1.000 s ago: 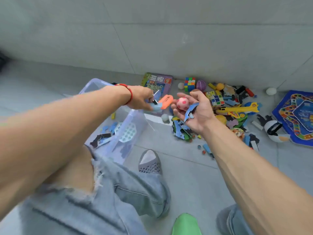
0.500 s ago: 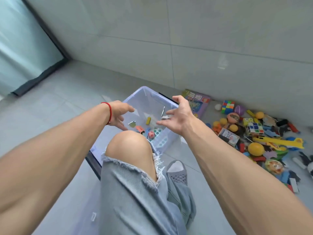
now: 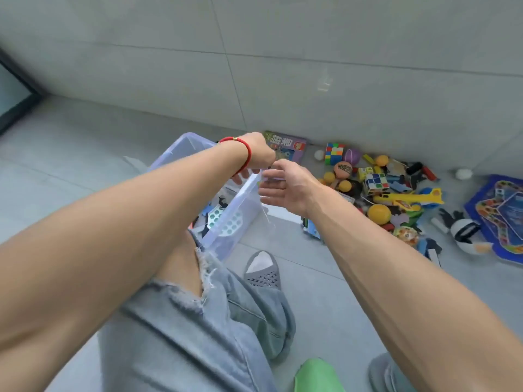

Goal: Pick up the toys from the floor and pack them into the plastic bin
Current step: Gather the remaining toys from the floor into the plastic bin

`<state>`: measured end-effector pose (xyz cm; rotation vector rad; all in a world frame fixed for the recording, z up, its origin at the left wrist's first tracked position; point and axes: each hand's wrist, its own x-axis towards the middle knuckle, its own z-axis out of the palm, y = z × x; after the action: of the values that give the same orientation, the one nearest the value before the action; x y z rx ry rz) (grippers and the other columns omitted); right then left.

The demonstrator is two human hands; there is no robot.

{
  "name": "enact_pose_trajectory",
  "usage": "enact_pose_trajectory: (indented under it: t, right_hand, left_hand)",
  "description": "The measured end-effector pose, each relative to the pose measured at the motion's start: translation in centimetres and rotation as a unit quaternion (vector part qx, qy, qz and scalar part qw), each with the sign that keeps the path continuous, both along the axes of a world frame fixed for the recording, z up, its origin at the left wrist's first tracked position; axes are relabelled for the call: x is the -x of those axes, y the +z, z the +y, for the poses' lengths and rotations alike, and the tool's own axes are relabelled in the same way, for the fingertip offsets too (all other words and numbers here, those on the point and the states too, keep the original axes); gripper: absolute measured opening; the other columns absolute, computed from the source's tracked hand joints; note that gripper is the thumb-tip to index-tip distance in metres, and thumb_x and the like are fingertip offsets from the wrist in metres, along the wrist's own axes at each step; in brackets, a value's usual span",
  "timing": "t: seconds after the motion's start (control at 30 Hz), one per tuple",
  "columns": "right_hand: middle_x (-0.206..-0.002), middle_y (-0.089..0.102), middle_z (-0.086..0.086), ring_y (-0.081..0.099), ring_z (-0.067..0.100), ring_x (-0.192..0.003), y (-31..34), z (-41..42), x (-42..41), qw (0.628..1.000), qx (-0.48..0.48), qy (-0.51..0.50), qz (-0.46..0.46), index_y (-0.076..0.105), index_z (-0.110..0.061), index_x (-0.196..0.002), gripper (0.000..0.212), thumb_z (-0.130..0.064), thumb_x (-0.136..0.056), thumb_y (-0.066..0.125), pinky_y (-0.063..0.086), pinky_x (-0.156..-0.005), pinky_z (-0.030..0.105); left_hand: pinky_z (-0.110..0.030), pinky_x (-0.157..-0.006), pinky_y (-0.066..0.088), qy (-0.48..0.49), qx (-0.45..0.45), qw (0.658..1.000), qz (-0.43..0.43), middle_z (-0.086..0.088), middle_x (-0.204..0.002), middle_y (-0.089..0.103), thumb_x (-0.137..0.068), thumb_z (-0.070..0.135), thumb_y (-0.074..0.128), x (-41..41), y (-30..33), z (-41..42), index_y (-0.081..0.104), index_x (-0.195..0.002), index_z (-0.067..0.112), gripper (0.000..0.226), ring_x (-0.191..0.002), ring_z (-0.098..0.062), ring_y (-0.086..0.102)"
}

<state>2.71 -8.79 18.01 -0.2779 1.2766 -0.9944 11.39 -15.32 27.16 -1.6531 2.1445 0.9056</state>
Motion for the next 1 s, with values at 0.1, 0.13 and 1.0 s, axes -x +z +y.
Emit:
enact_pose_trajectory:
  t: [0.1,0.13,1.0]
  right_hand:
    - [-0.090,0.063,0.011,0.061,0.022,-0.068,-3.4,4.3,6.3,0.996,-0.058,-0.017,0.068,0.067,-0.001,-0.110,0.033,-0.024,-0.097,0.047,0.055,-0.077,0.034]
    - [-0.086,0.060,0.009,0.057,0.021,-0.065,-4.9,6.1,8.6,0.991,-0.085,-0.029,0.094,0.060,0.005,-0.125,0.041,-0.022,-0.098,0.047,0.052,-0.072,0.031]
    - [-0.147,0.030,0.011,0.040,0.031,-0.128,-25.8,18.4,16.9,0.726,-0.042,0.276,0.629,0.050,-0.017,-0.130,0.059,-0.037,-0.082,0.078,0.054,-0.083,0.044]
  left_hand:
    - [-0.032,-0.062,0.058,-0.111,0.033,0.992,-0.045,-0.013,-0.102,0.066,-0.087,0.022,0.052,3.8,-4.8,2.2,0.064,-0.106,0.005,0.028,-0.085,-0.030,0.064]
    - [-0.029,-0.061,0.053,-0.137,0.036,0.989,-0.049,-0.014,-0.101,0.066,-0.088,0.024,0.054,5.0,-6.8,3.2,0.065,-0.103,0.006,0.026,-0.083,-0.030,0.061]
    - [-0.042,-0.094,0.046,-0.106,0.054,0.992,0.047,-0.020,-0.124,0.042,-0.079,0.006,0.071,14.7,-33.8,16.5,0.056,-0.119,0.008,0.043,-0.106,-0.037,0.051]
